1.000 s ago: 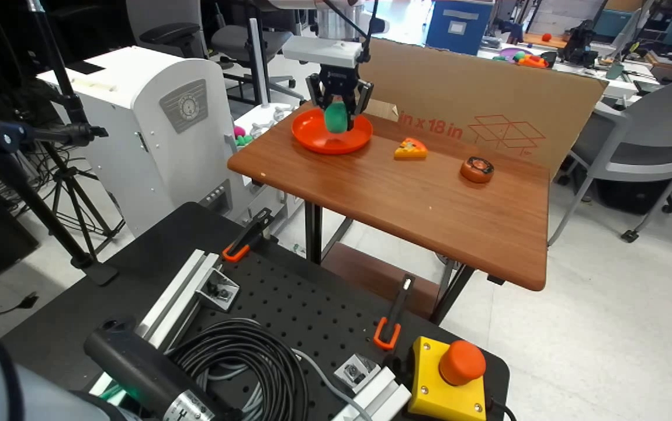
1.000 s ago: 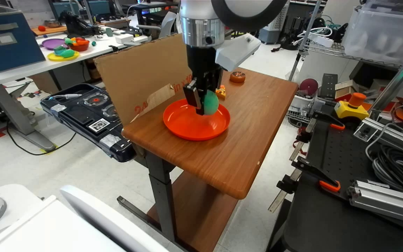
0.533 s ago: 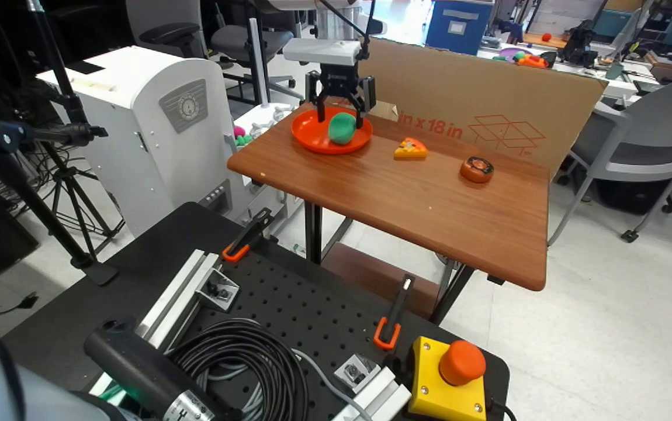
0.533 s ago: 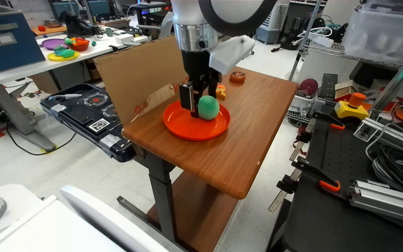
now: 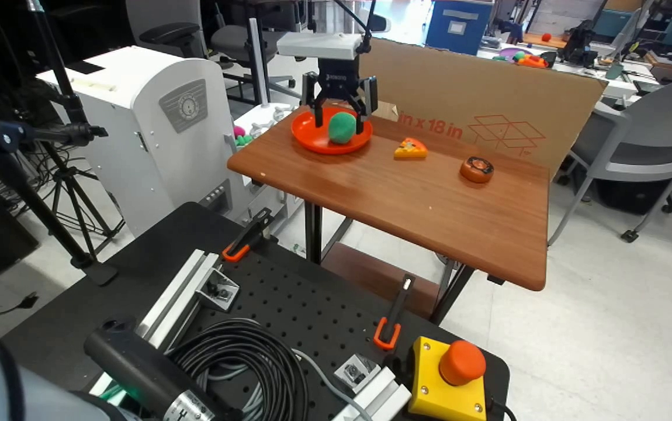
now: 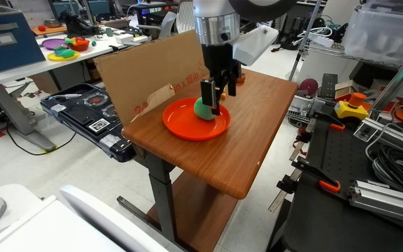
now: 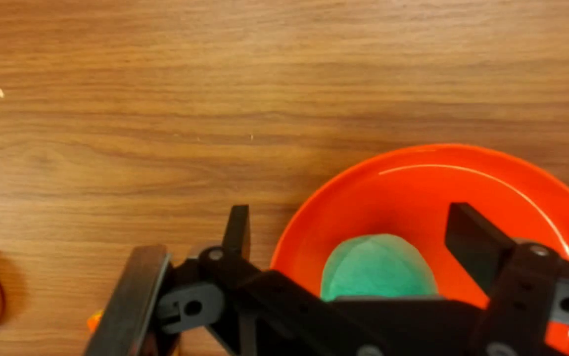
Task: Pick up the pee and put it on the orange plate
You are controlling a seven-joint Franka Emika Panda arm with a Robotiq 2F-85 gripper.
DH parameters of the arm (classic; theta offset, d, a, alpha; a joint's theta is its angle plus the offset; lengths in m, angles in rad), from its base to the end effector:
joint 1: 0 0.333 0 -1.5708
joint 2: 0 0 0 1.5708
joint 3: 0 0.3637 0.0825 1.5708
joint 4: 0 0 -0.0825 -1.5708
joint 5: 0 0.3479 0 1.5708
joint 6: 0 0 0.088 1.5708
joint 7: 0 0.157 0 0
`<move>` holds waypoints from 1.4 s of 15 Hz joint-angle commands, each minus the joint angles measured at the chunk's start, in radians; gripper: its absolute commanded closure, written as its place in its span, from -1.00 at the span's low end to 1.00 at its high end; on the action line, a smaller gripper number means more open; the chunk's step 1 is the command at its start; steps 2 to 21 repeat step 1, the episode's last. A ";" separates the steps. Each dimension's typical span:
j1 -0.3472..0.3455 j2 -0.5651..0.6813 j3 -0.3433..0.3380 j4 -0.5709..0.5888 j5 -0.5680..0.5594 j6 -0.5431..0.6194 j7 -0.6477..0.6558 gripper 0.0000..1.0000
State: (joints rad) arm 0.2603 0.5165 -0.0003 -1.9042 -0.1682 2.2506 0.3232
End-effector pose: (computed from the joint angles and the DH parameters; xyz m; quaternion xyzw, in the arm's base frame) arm 0.5864 0.1444 0.2326 0.9942 0.0268 -0.0636 0.0825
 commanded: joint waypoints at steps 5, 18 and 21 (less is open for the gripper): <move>-0.008 -0.010 0.008 -0.010 -0.005 -0.002 0.003 -1.00; -0.008 -0.010 0.008 -0.010 -0.005 -0.002 0.003 -1.00; -0.008 -0.010 0.008 -0.010 -0.005 -0.002 0.003 -1.00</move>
